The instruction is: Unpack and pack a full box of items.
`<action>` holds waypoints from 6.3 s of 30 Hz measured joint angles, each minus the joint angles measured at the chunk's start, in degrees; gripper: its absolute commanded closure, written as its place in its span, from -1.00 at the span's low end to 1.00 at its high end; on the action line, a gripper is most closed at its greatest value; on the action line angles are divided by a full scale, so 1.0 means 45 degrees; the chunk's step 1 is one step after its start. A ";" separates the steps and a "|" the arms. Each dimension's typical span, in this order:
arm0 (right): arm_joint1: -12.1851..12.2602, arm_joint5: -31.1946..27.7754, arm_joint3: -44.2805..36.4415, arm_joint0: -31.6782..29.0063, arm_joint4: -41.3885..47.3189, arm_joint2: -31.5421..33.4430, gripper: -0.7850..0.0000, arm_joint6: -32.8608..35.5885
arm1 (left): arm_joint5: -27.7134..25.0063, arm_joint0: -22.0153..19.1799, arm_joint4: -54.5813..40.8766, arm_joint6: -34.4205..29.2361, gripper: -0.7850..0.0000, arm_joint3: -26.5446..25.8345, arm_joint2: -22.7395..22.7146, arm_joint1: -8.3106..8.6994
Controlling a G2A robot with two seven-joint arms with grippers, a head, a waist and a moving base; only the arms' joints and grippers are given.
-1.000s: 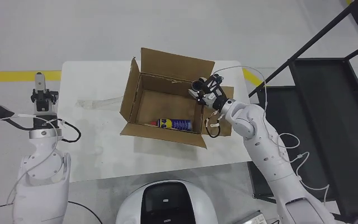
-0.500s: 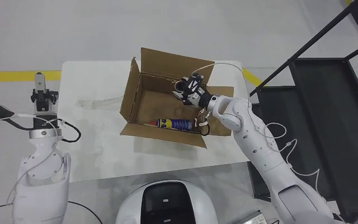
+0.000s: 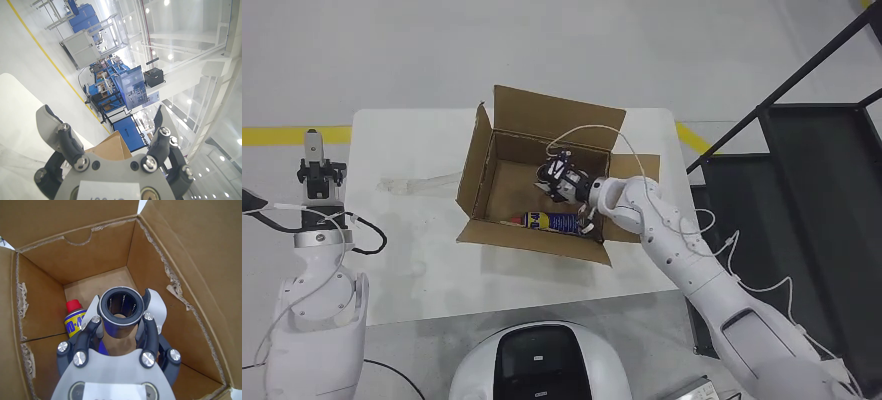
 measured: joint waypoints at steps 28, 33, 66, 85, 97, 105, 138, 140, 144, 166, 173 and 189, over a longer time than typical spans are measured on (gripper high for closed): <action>-0.2296 0.1022 0.5136 0.3003 0.0600 -0.3210 1.00 -0.2331 | 0.0000 0.0000 0.0000 0.0000 -1.00 0.0000 0.0000 0.0000; -0.2780 0.1232 0.6479 0.3254 0.0922 -0.3500 0.44 -0.2861 | 0.0000 0.0000 0.0000 0.0000 -1.00 0.0000 0.0000 0.0000; -0.1670 -0.4436 0.5612 0.4102 0.0684 -0.1520 -1.00 -0.0505 | 0.0000 0.0000 0.0000 0.0000 -1.00 0.0000 0.0000 0.0000; 0.2001 -0.5724 -0.5527 -0.3687 0.4917 0.7713 -1.00 0.2296 | 0.0000 0.0000 0.0000 0.0000 -1.00 0.0000 0.0000 0.0000; 0.2331 -0.4788 -0.6364 -0.7509 0.3008 1.0248 -1.00 0.0712 | 0.0000 0.0000 0.0000 0.0000 -1.00 0.0000 0.0000 0.0000; 0.2379 -0.4320 -0.4959 -0.8941 0.2467 1.1166 -0.92 -0.1268 | 0.0000 0.0000 0.0000 0.0000 -1.00 0.0000 0.0000 0.0000; 0.1791 0.0592 0.1992 -0.5569 -0.2521 0.6576 -1.00 -0.4156 | 0.0000 0.0000 0.0000 0.0000 -1.00 0.0000 0.0000 0.0000; 0.1769 0.0754 0.2156 -0.5428 -0.2737 0.6408 -0.97 -0.4076 | 0.0000 0.0000 0.0000 0.0000 -1.00 0.0000 0.0000 0.0000; 0.1713 0.0892 0.2580 -0.5145 -0.2819 0.6129 -0.96 -0.3973 | 0.0000 0.0000 0.0000 0.0000 -1.00 0.0000 0.0000 0.0000; 0.1649 0.1583 0.3432 -0.4683 -0.2795 0.5742 0.21 -0.3607 | 0.0000 0.0000 0.0000 0.0000 -1.00 0.0000 0.0000 0.0000; 0.1761 0.1283 0.3093 -0.4930 -0.2624 0.6024 0.58 -0.3763 | 0.0000 0.0000 0.0000 0.0000 -1.00 0.0000 0.0000 0.0000; 0.2129 0.2117 0.0033 -0.6549 -0.2440 0.7416 1.00 -0.3478 | 0.0000 0.0000 0.0000 0.0000 -1.00 0.0000 0.0000 0.0000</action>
